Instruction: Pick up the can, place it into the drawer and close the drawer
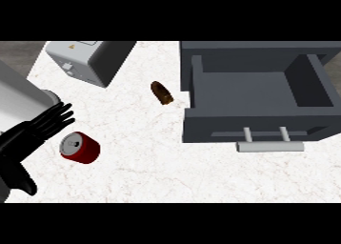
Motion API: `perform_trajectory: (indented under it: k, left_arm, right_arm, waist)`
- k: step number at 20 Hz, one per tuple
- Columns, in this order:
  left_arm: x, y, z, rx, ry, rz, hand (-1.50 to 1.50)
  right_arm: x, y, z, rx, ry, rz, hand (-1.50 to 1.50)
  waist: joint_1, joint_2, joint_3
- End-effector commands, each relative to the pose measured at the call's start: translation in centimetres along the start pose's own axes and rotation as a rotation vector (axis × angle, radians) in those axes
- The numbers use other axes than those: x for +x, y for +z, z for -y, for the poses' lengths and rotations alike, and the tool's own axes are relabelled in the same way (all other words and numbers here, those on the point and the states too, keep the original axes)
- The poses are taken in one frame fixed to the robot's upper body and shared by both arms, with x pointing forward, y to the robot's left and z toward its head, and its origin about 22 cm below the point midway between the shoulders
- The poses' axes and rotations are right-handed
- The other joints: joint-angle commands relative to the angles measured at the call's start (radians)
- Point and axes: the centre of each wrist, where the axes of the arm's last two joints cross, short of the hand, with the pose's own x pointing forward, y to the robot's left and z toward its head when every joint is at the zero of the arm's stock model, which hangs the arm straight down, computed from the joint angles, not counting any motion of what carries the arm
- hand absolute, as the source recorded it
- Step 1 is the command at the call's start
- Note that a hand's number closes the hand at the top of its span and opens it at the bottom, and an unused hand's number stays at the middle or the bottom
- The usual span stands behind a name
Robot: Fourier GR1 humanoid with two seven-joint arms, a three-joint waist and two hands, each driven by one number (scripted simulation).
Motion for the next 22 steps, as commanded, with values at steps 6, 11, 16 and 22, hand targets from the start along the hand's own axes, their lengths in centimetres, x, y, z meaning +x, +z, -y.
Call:
perform_trajectory:
  k: [6,11,16,22]
  left_arm:
    - [-4.2,1.1,-1.3,0.072,-0.019,-0.018,-1.50]
    - [-5.0,0.4,-3.1,0.080,-0.014,-0.039,-1.50]
    - [-7.0,0.1,-2.5,0.091,-0.014,-0.061,-1.50]
    - [-8.5,0.1,-2.1,0.074,0.029,-0.084,-1.50]
  right_arm:
    - [0.6,1.2,0.3,0.006,0.019,0.003,-1.50]
    - [-0.4,1.1,-0.6,0.014,-0.012,0.013,-1.50]
    - [1.0,0.8,-0.7,0.007,-0.001,-0.005,-1.50]
    - [1.3,0.3,1.1,0.009,-0.009,0.020,-1.50]
  waist:
    - [-0.001,0.000,0.000]
    - [-0.011,0.004,-0.001]
    - [-0.013,0.005,-0.002]
    - [-0.017,0.006,-0.002]
